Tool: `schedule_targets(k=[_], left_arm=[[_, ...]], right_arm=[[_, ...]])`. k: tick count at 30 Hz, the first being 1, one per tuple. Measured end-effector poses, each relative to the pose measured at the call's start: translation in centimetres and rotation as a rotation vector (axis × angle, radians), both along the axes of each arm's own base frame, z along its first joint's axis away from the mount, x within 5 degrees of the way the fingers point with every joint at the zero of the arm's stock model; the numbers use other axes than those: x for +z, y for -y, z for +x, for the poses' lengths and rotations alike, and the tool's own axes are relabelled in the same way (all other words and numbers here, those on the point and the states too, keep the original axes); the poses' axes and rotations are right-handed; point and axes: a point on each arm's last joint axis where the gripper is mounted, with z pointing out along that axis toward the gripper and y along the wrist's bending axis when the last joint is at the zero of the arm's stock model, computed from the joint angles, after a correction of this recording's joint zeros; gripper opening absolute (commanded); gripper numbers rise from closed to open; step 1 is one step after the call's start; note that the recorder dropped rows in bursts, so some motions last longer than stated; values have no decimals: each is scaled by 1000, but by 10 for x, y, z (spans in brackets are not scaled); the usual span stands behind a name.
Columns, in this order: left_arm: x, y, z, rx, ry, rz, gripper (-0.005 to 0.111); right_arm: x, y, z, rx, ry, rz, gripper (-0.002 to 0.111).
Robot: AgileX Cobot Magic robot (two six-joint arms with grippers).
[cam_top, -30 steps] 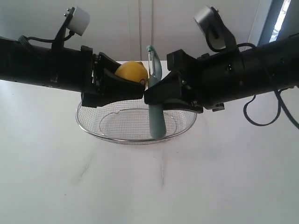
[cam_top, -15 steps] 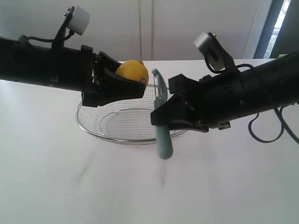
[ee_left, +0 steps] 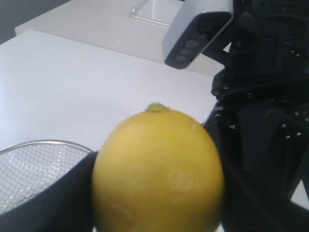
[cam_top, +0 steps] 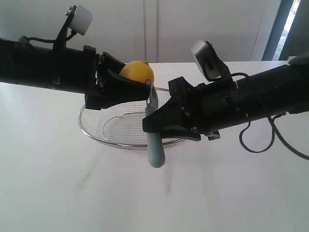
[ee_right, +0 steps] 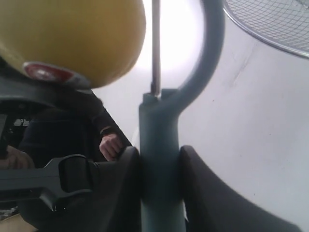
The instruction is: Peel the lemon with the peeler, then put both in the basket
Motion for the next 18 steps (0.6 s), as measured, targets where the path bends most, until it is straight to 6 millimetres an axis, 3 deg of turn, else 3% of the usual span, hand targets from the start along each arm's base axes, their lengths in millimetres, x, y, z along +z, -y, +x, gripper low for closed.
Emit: schedule_targets(k=[18], left_arm=[[0, 0, 0, -1, 3, 0, 0]], right_arm=[[0, 0, 5, -58, 13, 3, 0]])
